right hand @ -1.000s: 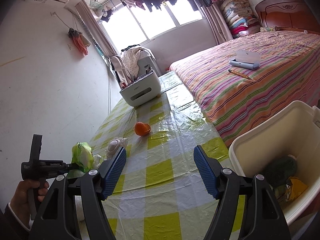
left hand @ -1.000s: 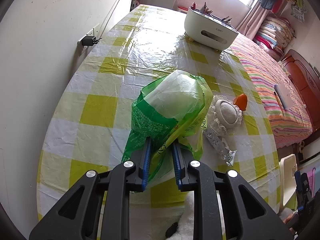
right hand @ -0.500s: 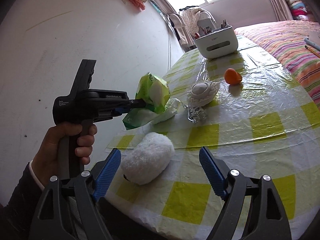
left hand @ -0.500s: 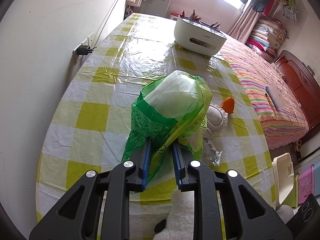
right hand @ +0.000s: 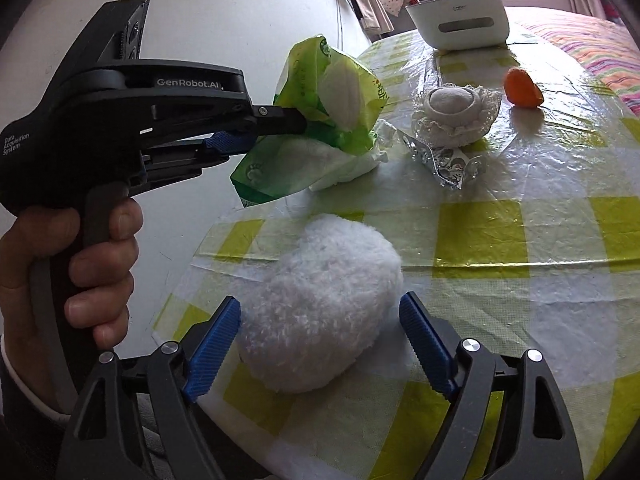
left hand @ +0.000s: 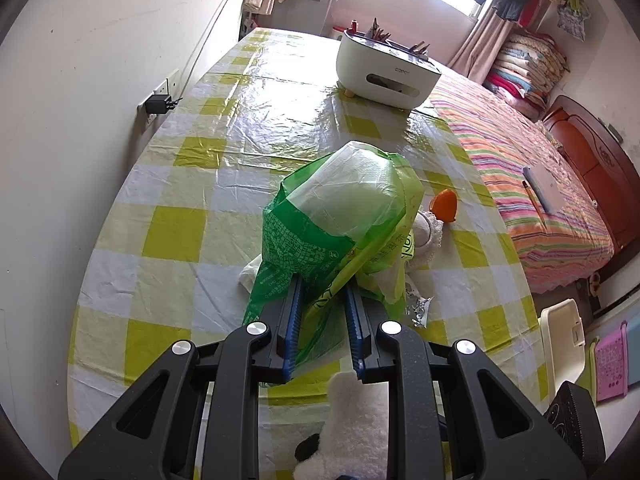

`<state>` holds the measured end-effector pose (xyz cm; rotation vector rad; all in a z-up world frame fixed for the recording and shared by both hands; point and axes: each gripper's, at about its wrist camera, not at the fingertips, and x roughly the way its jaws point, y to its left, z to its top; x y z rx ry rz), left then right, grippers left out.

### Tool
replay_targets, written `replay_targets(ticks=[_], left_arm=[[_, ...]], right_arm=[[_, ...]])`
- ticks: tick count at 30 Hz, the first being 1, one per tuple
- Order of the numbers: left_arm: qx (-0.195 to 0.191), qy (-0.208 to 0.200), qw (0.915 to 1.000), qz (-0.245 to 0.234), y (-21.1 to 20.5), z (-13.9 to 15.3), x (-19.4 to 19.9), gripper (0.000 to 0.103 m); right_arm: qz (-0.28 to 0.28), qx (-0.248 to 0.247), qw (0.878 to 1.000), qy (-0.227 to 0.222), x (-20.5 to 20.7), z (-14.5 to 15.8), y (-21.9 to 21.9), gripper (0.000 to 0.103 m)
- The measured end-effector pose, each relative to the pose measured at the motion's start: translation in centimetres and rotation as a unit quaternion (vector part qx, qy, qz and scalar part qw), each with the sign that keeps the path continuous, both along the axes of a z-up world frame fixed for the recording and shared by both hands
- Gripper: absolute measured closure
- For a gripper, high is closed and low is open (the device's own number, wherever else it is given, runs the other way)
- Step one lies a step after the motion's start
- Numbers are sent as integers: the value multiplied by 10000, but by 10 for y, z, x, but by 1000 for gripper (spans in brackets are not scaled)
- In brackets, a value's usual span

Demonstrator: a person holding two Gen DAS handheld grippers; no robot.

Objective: Collect trash
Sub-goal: 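Lift the green package with the left tool while the right tool grasps the white fluffy toy, then carry the fluffy toy over the cream basket with the right tool while the left tool carries the package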

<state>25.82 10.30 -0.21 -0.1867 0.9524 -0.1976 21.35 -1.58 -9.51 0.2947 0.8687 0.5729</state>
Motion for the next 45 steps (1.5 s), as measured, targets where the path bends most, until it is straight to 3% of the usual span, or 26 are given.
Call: replay_targets(ticks=[3, 5, 17, 27, 45], left_arm=[[-11, -70, 10000, -26, -1, 3, -3, 83], [-30, -140, 9999, -47, -2, 6, -6, 83], [-230, -615, 9971, -397, -26, 26, -32, 83], [-330, -1057, 9914, -692, -59, 41, -50, 83], [-111, -1155, 9838, -1364, -125, 39, -65, 83]], right_arm=[[70, -147, 9996, -237, -9, 0, 5, 51], [63, -211, 9991, -375, -15, 2, 3, 54], [-782, 19, 9941, -755, -32, 17, -64, 55], [-1562, -156, 9721, -1740, -65, 54, -115, 55], [-2107, -39, 9608, -1800, -76, 60, -166, 54]])
